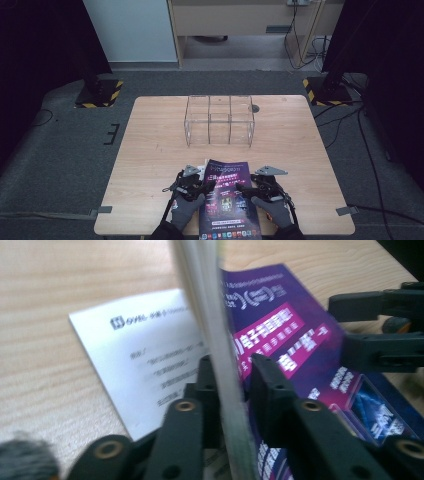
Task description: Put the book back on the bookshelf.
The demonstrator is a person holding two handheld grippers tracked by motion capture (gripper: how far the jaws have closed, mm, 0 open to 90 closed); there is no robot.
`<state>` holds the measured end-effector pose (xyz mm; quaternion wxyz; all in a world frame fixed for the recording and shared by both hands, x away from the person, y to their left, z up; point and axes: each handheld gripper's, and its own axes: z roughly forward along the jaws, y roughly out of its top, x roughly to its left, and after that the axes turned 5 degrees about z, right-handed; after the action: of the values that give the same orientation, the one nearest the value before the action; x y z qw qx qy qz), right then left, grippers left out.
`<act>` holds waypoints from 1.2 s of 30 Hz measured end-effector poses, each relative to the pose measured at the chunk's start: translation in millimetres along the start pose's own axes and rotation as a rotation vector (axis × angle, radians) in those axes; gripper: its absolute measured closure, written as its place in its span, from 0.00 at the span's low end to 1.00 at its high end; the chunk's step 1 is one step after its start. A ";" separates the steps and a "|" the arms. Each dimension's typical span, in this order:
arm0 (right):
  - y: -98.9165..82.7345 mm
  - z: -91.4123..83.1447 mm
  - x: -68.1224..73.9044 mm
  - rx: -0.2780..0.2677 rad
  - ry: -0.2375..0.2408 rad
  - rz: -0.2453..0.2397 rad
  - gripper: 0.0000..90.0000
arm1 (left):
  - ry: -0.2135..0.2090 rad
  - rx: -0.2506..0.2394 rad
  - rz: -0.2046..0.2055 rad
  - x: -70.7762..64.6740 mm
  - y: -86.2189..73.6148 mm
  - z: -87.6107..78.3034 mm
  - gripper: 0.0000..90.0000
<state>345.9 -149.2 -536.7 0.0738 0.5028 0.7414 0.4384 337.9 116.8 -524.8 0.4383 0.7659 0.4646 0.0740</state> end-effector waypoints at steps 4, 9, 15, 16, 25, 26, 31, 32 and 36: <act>0.8 -0.7 -1.8 0.003 0.011 0.015 0.28 | -0.034 -0.034 0.006 -3.7 4.3 -8.1 0.93; 2.2 -5.2 -6.5 -0.003 0.014 0.024 0.27 | -0.033 -0.062 0.044 -11.3 10.3 -17.7 0.94; 6.0 -13.9 -11.8 -0.022 0.033 0.043 0.27 | -0.043 -0.104 0.049 -16.2 17.8 -33.4 0.94; 6.7 -14.9 -12.3 -0.027 0.042 0.045 0.27 | -0.046 -0.117 0.049 -16.5 19.1 -36.7 0.94; 9.9 -17.8 -10.1 -0.060 0.132 0.053 0.26 | -0.059 -0.219 0.079 -21.1 32.2 -68.3 0.94; 12.2 -17.3 -7.2 -0.058 0.152 0.041 0.26 | -0.060 -0.229 0.081 -21.1 32.9 -71.4 0.94; 17.4 -14.3 1.6 -0.061 0.212 0.033 0.26 | -0.057 -0.259 0.090 -22.3 35.7 -82.1 0.94; 17.4 -14.3 1.6 -0.061 0.212 0.033 0.26 | -0.059 -0.262 0.090 -22.7 36.2 -83.4 0.94; 19.8 -10.3 7.5 -0.061 0.246 0.036 0.26 | -0.066 -0.280 0.098 -26.2 38.6 -88.7 0.94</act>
<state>350.1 -146.9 -513.7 -0.0106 0.4559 0.7221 0.5203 302.0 142.8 -434.9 0.5519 0.7210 0.3970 0.1341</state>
